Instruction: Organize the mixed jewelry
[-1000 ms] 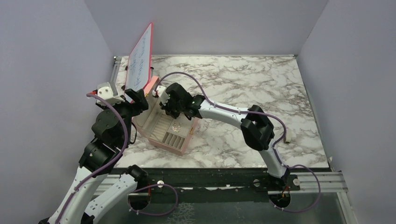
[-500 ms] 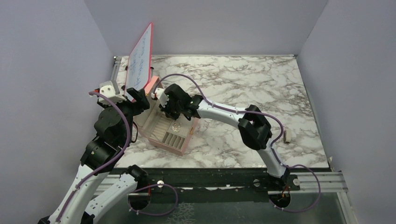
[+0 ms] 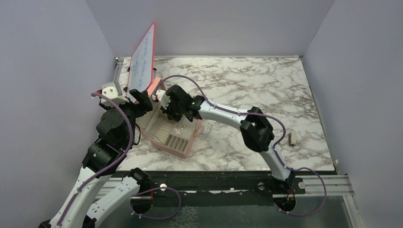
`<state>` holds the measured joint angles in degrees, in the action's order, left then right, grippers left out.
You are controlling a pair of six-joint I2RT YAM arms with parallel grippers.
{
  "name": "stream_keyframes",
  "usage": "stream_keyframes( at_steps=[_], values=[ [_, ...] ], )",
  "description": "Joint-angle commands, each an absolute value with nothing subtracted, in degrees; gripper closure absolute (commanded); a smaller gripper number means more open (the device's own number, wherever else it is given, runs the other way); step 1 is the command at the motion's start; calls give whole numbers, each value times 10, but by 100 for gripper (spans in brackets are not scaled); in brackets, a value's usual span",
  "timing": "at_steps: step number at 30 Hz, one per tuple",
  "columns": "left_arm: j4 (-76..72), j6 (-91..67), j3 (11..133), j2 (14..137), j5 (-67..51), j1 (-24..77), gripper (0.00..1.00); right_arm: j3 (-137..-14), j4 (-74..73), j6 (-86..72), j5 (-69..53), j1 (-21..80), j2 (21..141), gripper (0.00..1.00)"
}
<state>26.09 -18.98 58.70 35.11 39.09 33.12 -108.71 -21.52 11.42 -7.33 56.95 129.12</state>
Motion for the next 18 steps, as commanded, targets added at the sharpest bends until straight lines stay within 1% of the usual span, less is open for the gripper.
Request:
stream_keyframes(
  at_steps=[1,8,18],
  values=[
    [261,-184,584,351,403,333,21,-1099,-226,111,-63,572,1330,97],
    [261,-185,582,349,404,333,21,-1087,-224,106,-64,572,1306,94],
    [261,-187,579,353,402,333,21,-1067,-235,116,-67,572,1270,97]
  ],
)
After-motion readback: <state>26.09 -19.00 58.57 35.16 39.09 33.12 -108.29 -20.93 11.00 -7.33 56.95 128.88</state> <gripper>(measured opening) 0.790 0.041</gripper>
